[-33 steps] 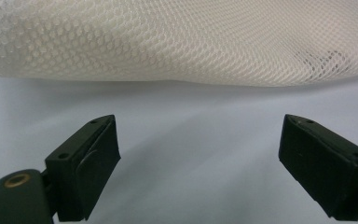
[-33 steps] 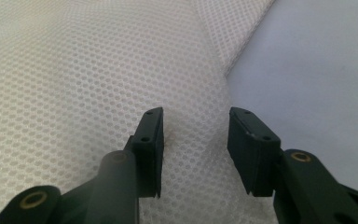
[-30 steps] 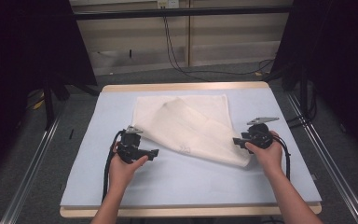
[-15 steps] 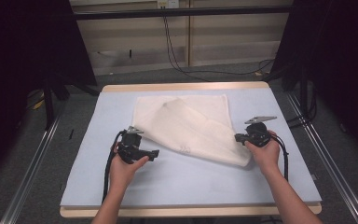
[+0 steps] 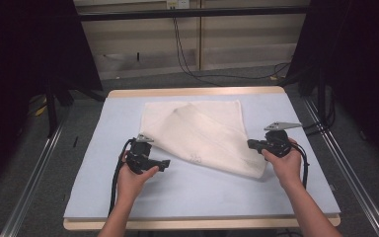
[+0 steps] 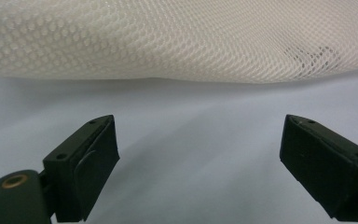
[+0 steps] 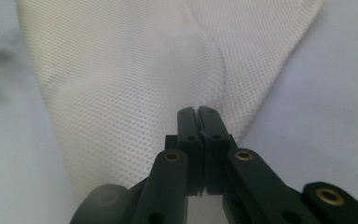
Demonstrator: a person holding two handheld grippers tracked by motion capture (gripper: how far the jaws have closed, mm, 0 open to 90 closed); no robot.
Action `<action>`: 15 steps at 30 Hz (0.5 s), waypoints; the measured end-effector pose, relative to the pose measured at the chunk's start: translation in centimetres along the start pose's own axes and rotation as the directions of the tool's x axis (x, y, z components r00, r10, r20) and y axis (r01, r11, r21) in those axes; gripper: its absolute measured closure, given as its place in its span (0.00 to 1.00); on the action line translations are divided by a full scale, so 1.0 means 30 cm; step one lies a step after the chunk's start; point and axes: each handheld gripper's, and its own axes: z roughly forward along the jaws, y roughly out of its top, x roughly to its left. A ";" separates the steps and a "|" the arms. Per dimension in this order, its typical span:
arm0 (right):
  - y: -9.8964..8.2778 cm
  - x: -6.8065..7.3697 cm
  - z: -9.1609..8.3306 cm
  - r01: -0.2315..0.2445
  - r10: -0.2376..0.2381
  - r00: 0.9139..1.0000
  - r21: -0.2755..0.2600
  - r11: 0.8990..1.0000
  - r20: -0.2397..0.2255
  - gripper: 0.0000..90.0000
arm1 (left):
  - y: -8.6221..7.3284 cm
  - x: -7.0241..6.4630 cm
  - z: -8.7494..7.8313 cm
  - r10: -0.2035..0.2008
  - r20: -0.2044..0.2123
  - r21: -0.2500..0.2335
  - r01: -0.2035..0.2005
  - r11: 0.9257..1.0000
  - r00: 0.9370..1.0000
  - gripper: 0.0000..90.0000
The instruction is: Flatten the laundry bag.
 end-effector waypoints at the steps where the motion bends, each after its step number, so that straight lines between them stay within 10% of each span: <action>1: 0.000 0.007 -0.004 0.001 -0.001 1.000 -0.004 1.000 -0.011 0.99 | 0.000 -0.003 0.002 -0.005 0.003 -0.005 0.005 1.000 1.000 0.13; 15: -0.061 0.112 0.001 0.072 -0.072 0.988 -0.008 0.997 -0.133 0.99 | -0.001 -0.014 0.013 -0.006 0.009 -0.009 0.006 1.000 1.000 0.12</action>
